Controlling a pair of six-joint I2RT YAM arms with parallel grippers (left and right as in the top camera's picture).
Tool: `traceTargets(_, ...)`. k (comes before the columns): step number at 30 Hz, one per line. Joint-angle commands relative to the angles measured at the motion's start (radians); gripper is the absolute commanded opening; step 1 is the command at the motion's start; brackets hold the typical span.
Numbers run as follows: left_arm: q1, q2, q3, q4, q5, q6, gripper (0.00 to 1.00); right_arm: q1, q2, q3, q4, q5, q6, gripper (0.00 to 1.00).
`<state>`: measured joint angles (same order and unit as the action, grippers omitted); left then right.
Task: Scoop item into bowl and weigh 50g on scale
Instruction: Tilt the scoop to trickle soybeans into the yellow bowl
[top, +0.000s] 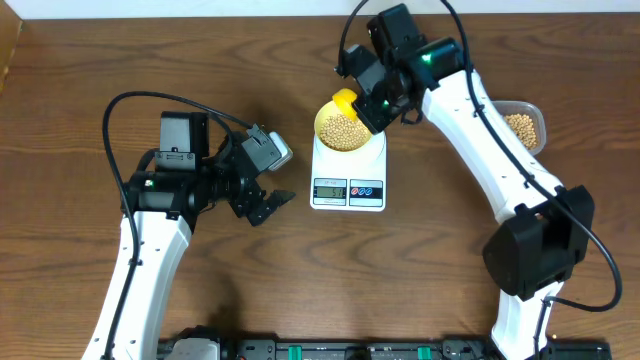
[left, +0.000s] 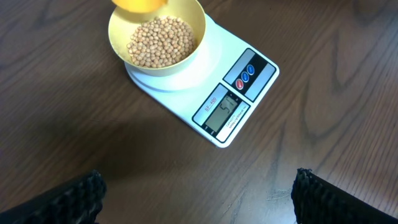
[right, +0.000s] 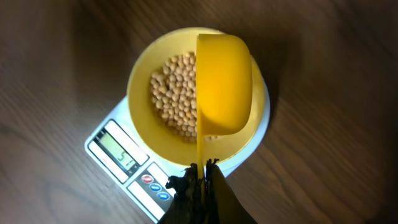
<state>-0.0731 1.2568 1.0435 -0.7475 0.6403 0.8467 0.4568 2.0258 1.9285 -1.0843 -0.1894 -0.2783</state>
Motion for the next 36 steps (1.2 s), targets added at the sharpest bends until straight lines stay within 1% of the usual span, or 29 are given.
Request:
traceTargets(1, 0.005, 0.007, 0.0, 0.0, -0.005, 0.016, 0.98, 0.009, -0.009, -0.027, 0.024, 0.007, -0.019, 0.01)
traceTargets(5, 0.005, 0.007, 0.0, 0.0, -0.005, 0.016, 0.98, 0.009, -0.009, -0.051, 0.045, 0.008, -0.058, 0.01)
traceTargets(15, 0.005, 0.007, 0.0, 0.0, -0.005, 0.016, 0.98, 0.009, -0.009, -0.074, 0.093, 0.007, -0.06, 0.01)
traceTargets(36, 0.005, 0.007, 0.0, 0.0, -0.005, 0.016, 0.98, 0.009, -0.009, -0.079, 0.074, 0.008, -0.075, 0.01)
